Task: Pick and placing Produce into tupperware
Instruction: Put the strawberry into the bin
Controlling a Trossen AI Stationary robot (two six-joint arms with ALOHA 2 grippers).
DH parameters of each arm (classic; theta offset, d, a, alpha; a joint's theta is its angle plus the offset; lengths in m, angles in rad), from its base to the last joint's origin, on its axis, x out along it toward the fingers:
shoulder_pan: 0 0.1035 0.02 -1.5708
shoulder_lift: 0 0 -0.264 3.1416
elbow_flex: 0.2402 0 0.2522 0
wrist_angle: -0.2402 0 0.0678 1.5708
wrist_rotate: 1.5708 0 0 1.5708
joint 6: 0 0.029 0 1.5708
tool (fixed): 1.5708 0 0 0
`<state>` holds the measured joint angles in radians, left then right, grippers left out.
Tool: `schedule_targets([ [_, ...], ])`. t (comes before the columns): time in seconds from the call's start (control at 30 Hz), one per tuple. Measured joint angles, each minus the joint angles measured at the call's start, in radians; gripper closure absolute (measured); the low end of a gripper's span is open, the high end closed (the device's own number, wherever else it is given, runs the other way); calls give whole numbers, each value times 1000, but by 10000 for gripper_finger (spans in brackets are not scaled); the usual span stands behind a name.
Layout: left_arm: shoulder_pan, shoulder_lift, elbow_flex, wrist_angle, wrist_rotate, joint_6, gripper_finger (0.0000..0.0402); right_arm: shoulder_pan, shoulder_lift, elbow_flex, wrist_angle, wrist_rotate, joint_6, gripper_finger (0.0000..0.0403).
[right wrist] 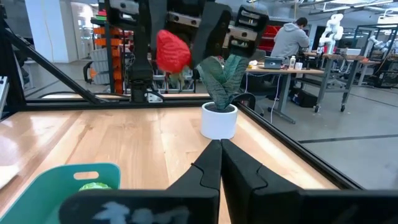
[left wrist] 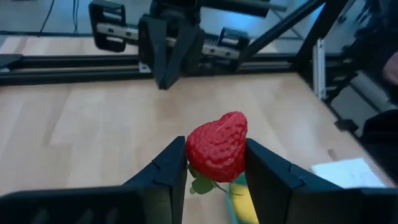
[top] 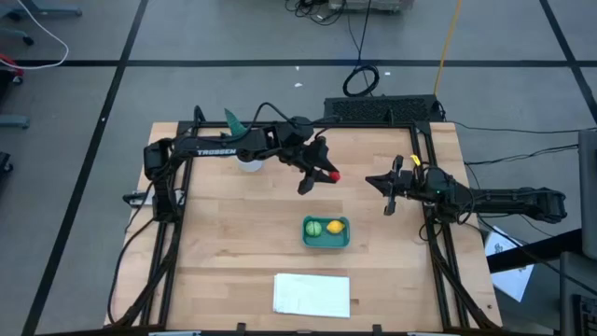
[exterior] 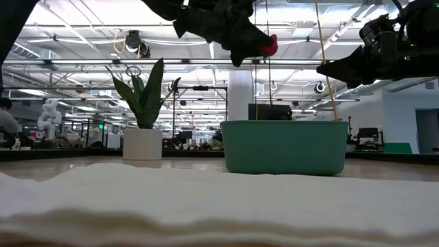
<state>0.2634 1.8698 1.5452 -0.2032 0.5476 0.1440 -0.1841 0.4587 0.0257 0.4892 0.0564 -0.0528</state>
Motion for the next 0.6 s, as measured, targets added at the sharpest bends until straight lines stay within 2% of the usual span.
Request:
schedule_targets([
  [0.6,-23,1,0,-14,-2,-11,273,0,0,0,0,0,0,403],
])
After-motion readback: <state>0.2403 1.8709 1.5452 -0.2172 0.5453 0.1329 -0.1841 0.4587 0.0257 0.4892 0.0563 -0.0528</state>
